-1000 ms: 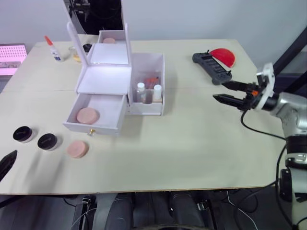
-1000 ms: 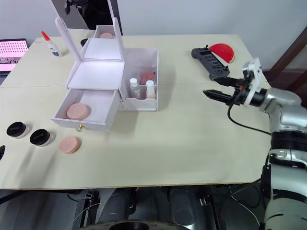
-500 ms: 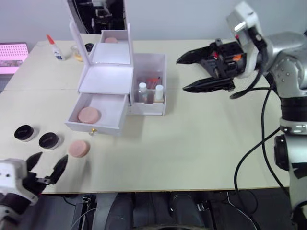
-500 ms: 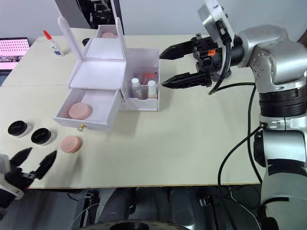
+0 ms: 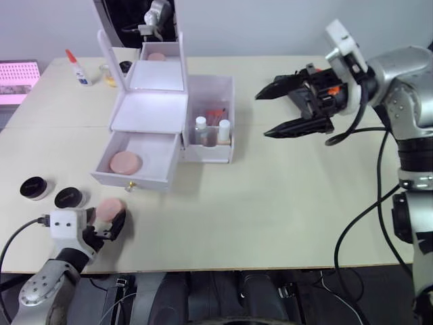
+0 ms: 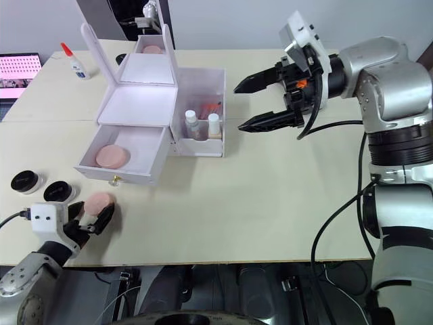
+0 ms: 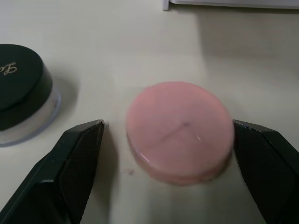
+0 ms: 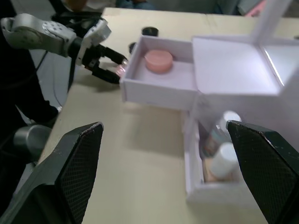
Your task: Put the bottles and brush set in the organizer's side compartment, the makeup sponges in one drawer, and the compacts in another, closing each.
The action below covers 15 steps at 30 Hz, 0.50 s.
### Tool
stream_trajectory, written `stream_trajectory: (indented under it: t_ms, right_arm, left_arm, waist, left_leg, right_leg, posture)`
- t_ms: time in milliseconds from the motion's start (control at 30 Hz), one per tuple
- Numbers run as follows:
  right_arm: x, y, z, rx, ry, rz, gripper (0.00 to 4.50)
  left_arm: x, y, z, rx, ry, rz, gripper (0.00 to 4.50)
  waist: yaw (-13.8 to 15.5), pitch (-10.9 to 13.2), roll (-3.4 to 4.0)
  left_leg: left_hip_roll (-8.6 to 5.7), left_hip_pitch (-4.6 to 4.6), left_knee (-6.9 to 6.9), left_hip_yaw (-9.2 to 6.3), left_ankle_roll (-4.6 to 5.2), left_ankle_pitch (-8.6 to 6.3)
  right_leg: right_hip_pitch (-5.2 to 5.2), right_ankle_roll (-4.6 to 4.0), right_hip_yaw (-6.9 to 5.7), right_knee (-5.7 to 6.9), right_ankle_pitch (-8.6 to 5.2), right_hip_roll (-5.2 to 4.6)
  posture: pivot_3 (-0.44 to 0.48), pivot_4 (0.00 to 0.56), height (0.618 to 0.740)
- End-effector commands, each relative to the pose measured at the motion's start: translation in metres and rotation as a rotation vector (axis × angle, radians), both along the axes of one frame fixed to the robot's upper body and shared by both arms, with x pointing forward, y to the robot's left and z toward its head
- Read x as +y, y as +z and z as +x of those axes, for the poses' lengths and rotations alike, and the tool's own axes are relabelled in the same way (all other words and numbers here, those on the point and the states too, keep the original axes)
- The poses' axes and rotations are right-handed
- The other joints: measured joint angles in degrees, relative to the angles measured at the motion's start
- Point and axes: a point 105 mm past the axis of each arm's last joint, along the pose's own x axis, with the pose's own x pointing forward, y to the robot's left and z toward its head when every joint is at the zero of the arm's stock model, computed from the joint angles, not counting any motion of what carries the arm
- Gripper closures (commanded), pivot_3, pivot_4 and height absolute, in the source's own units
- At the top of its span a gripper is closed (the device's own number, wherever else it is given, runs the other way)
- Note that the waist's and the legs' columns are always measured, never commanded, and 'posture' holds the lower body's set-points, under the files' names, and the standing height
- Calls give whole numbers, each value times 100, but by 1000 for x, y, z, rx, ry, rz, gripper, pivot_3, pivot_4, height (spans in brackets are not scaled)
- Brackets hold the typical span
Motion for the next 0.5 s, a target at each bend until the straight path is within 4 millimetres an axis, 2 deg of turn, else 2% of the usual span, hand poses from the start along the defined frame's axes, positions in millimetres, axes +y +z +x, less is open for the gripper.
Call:
stream_trajectory:
  t_ms: [33, 133, 233, 300, 433, 500]
  right_arm:
    - [-3, 11, -4, -54, -1, 11, 0]
    - [-3, 11, -4, -56, -4, 13, 0]
    - [-4, 10, -3, -60, -14, 10, 0]
    - [-4, 9, -2, -58, -23, 11, 0]
    - [-7, 5, 0, -44, -34, 6, 0]
    - [-4, 5, 0, -43, -31, 10, 0]
  left_arm:
    - [-3, 4, 4, 23, -25, 21, 66]
    - [-7, 4, 7, 53, -44, 19, 66]
    - [-8, 9, 10, 65, -55, 28, 918]
    - [-8, 11, 11, 73, -60, 32, 1801]
    - [-4, 18, 9, 73, -51, 22, 1801]
    - [4, 30, 5, 34, -44, 10, 1801]
  waist:
    - [2, 0, 0]
    - [7, 1, 4]
    - [21, 1, 4]
    - [22, 1, 4]
    - [18, 1, 4]
    - [12, 1, 3]
  left_leg:
    - [0, 2, -1, -1, 0, 0]
    - [1, 3, -1, -2, 0, 0]
    - [1, 3, 0, -2, 0, 0]
    - [0, 2, 1, -2, 0, 0]
    - [0, 2, 1, -2, 0, 0]
    - [0, 2, 0, -2, 0, 0]
  right_leg:
    - [0, 0, 0, 3, 0, 1]
    - [0, 0, 0, 5, 0, 2]
    - [1, 0, 0, 5, 0, 2]
    - [2, 0, 0, 3, 0, 2]
    - [2, 0, 0, 3, 0, 2]
    - [2, 0, 0, 3, 0, 2]
  posture:
    - [0, 150, 740]
    - [0, 150, 740]
    - [0, 150, 740]
    - [0, 150, 740]
    - [0, 150, 740]
    - [0, 150, 740]
